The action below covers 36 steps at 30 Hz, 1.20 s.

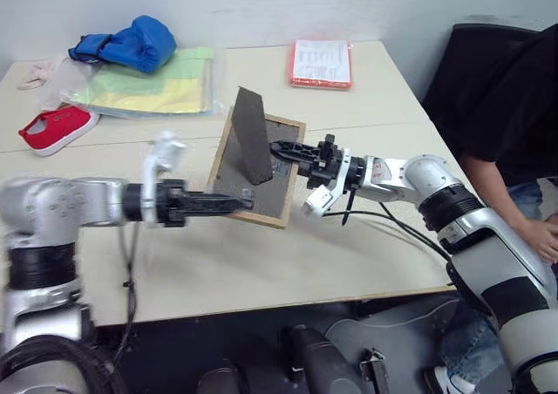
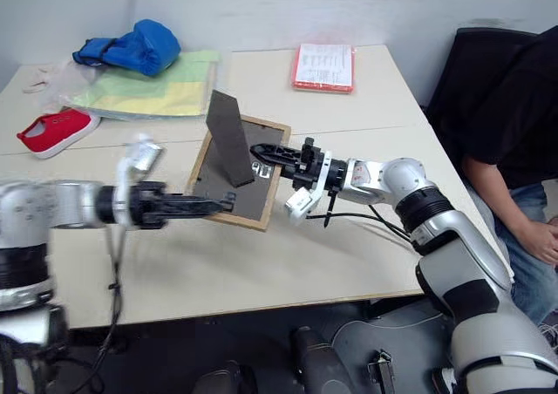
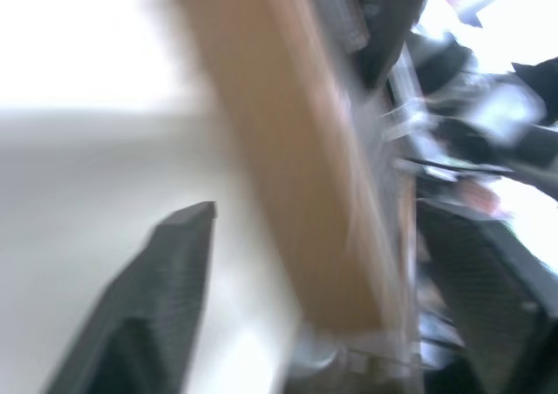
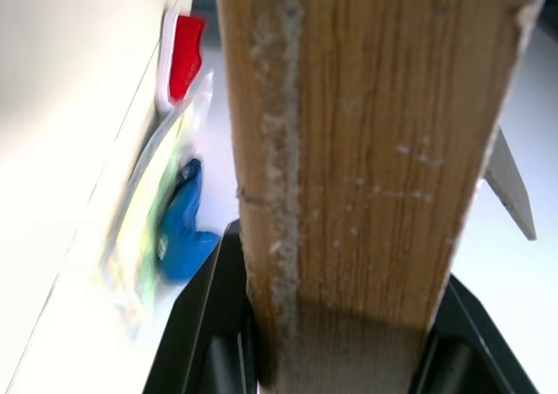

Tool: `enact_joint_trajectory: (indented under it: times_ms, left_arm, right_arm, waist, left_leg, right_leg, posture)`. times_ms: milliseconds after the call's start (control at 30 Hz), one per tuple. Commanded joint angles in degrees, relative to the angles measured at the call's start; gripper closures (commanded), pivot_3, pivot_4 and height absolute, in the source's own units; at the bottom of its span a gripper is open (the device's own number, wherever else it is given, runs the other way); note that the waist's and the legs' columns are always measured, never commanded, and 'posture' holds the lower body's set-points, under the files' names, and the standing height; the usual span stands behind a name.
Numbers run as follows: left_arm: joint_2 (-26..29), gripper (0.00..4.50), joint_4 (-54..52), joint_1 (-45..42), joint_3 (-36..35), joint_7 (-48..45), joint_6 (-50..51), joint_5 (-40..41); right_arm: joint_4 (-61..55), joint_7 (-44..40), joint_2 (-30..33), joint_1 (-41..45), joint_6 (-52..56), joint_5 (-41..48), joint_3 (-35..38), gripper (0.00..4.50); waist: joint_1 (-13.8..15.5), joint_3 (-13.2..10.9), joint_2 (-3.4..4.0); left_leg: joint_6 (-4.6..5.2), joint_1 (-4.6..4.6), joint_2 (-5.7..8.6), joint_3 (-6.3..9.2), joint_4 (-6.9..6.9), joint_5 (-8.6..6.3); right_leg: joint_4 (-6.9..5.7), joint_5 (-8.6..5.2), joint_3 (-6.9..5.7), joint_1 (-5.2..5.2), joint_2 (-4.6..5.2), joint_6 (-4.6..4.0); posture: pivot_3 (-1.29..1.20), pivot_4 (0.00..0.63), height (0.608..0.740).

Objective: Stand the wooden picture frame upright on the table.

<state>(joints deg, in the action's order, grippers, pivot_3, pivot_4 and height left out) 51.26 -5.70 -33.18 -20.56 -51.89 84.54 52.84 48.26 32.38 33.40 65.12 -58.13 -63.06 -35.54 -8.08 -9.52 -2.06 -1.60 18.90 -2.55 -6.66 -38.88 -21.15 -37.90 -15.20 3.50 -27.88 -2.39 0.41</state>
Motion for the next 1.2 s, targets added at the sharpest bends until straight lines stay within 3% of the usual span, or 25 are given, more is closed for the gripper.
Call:
enact_joint_trajectory:
  times_ms: [33, 67, 100, 167, 200, 267, 333, 433, 767, 900, 1067, 1200]
  left_arm:
    - [5.0, 0.00, -10.2, 5.8, -9.9, -5.0, -6.8, 2.4]
    - [6.3, 0.00, -12.4, 7.8, -14.0, -6.3, -8.2, 3.4]
    - [7.3, 0.00, -15.0, 10.6, -17.4, -7.6, -10.3, 3.3]
    - [7.9, 0.00, -19.8, 16.2, -20.9, -8.9, -15.2, 1.2]
    - [7.7, 0.00, -21.7, 18.5, -21.6, -8.6, -17.6, -0.1]
    - [6.3, 0.00, -23.3, 20.4, -21.9, -6.1, -20.8, -1.2]
    - [4.7, 0.00, -23.4, 20.6, -21.2, -3.4, -22.8, -1.0]
    - [3.4, 0.00, -23.3, 20.5, -19.8, -1.0, -24.6, -0.5]
    - [3.7, 0.00, -21.2, 20.7, -14.9, 0.6, -29.6, -0.9]
    - [4.4, 0.00, -20.1, 20.6, -13.2, 0.1, -31.0, -1.3]
    - [5.5, 0.00, -18.1, 19.1, -11.3, -1.6, -30.9, 0.4]
    - [6.1, 0.00, -16.9, 17.7, -10.3, -2.9, -31.9, 0.2]
  right_arm:
    - [3.7, -10.8, -1.8, 1.4, -6.7, 15.7, 4.0, 3.24]
    - [5.6, -19.2, -3.1, 0.5, -8.3, 24.3, 4.4, 3.24]
    - [3.7, -32.2, -4.7, -2.2, -5.2, 38.6, 4.8, 3.24]
    - [-9.9, -60.7, -7.4, -9.9, 16.3, 69.2, 8.0, 3.24]
    - [-17.2, -69.5, -8.1, -12.8, 28.5, 80.8, 10.3, 3.24]
    - [-27.4, -78.9, -8.1, -15.8, 49.8, 95.7, 14.2, 3.24]
    - [-32.1, -80.9, -8.1, -17.0, 66.2, 103.7, 17.3, 3.24]
    - [-33.3, -81.6, -9.1, -18.6, 78.4, 105.2, 18.9, 3.24]
    - [-31.2, -82.5, -14.2, -25.7, 82.2, 96.0, 20.6, 3.24]
    - [-35.2, -83.0, -13.8, -27.9, 85.2, 95.6, 22.2, 2.00]
    - [-46.6, -86.9, -1.0, -30.1, 91.8, 93.4, 24.0, 0.44]
    - [-53.0, -99.9, 14.8, -31.4, 97.4, 100.1, 31.4, 0.44]
  waist:
    - [-0.1, 0.0, -0.06]
    - [-0.1, 0.0, -0.09]
    - [-0.2, 0.0, -0.16]
    - [0.1, -0.1, -0.31]
    - [0.4, -0.1, -0.28]
    - [1.3, -0.2, -0.15]
    - [2.6, -0.2, -0.10]
    - [3.4, -0.2, -0.14]
    - [3.1, -0.2, -0.19]
    - [3.2, -0.2, -0.20]
    - [3.4, -0.2, -0.16]
    - [3.9, -0.2, -0.13]
  left_leg:
    - [0.01, 0.01, 0.00, 0.01, 0.00, -0.01]
    - [0.02, -0.02, -0.01, 0.03, 0.00, -0.01]
    - [0.03, -0.07, -0.01, 0.02, 0.00, -0.02]
    - [0.02, -0.33, -0.07, 0.05, 0.07, -0.03]
    - [0.00, -0.58, -0.13, 0.10, 0.19, -0.03]
    - [0.00, -0.58, -0.12, 0.18, 0.05, -0.04]
    - [0.06, -0.48, -0.13, 0.21, -0.19, -0.09]
    - [0.12, -0.48, -0.11, 0.23, -0.21, -0.13]
    - [0.19, 0.23, -0.10, 0.12, -0.19, -0.17]
    - [0.16, 0.20, -0.09, 0.17, -0.20, -0.15]
    - [0.20, 0.24, -0.05, 0.16, -0.21, -0.17]
    - [0.27, 0.26, -0.04, 0.19, -0.20, -0.21]
  right_leg:
    - [0.05, 0.00, -0.01, 0.01, 0.00, 0.00]
    - [0.09, 0.00, -0.03, 0.07, 0.00, 0.00]
    - [0.08, 0.00, -0.04, 0.12, 0.00, 0.00]
    - [0.11, -0.01, -0.12, 0.39, -0.01, -0.01]
    - [0.16, -0.04, -0.18, 0.62, -0.01, -0.06]
    - [0.06, -0.04, -0.23, 0.67, 0.05, -0.06]
    - [-0.04, -0.03, -0.26, 0.61, 0.10, -0.04]
    - [-0.02, -0.02, -0.27, 0.61, 0.09, -0.05]
    - [0.13, 0.02, -0.26, -0.01, 0.09, 0.02]
    - [0.11, 0.02, -0.27, 0.04, 0.07, 0.02]
    - [0.16, 0.04, -0.26, 0.04, 0.09, 0.05]
    - [0.29, 0.05, -0.27, 0.08, 0.08, 0.08]
  posture:
    - [0.00, 0.150, 0.740]
    - [0.00, 0.150, 0.740]
    - [0.00, 0.150, 0.740]
    - [0.00, 0.150, 0.740]
    - [0.00, 0.150, 0.740]
    - [0.00, 0.150, 0.740]
    - [0.00, 0.150, 0.740]
    - [0.00, 0.150, 0.740]
    - [0.00, 0.150, 0.740]
    - [0.00, 0.150, 0.740]
    - [0.00, 0.150, 0.740]
    - [0.00, 0.150, 0.740]
